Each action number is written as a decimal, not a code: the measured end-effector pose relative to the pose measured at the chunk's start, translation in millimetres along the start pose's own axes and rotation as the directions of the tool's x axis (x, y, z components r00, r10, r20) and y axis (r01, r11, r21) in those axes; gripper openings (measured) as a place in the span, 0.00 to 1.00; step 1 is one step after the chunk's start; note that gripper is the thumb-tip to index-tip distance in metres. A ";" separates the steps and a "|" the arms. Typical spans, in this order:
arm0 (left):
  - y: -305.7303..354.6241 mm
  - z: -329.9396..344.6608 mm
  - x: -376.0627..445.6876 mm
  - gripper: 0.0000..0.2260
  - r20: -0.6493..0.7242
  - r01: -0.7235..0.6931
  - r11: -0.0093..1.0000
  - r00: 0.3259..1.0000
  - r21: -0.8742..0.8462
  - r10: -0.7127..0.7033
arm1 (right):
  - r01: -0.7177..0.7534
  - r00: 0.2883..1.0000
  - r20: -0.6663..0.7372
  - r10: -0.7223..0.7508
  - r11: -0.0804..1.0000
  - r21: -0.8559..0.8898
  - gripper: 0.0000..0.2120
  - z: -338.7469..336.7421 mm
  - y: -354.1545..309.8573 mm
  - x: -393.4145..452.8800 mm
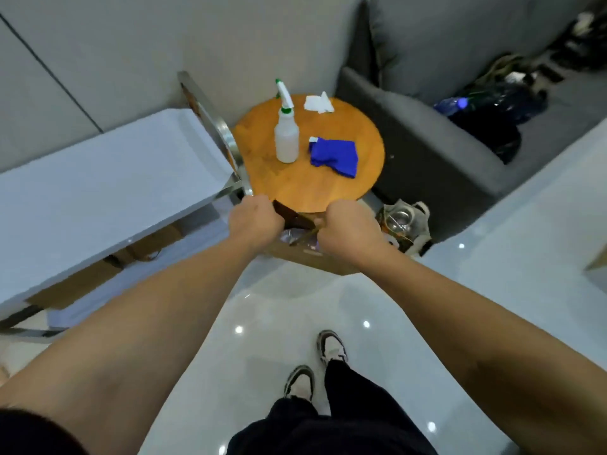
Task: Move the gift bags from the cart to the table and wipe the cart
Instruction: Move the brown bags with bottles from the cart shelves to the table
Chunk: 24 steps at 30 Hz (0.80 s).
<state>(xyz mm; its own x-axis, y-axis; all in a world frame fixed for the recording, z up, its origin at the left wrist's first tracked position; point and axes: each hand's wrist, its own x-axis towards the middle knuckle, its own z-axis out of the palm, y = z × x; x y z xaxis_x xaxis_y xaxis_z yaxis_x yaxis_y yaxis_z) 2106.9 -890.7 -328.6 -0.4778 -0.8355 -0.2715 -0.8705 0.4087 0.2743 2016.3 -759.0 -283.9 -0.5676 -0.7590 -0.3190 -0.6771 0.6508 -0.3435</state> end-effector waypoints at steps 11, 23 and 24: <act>215.8 102.0 -150.1 0.04 0.232 -0.660 0.751 0.734 0.024 0.638 | -0.592 0.688 -0.216 0.693 0.708 0.385 0.06 -30.2 174.1 -187.2; 382.3 207.9 -440.8 0.00 0.423 -0.991 0.135 0.113 -0.022 0.899 | -0.316 -0.080 -0.330 0.941 0.290 0.903 0.14 14.2 327.3 -466.0; 389.2 214.2 -462.4 0.02 0.440 -0.996 0.080 0.062 -0.024 0.896 | -0.277 -0.110 -0.304 0.946 0.264 0.924 0.15 20.8 336.3 -482.5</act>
<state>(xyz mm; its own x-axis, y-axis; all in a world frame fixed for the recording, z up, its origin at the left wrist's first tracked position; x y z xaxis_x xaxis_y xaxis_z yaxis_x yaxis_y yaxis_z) 1963.8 -266.6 -293.9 -0.8613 0.4763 -0.1769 0.4089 0.8565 0.3150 2072.2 -173.6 -263.8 -0.7204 0.6933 -0.0214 0.4107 0.4014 -0.8186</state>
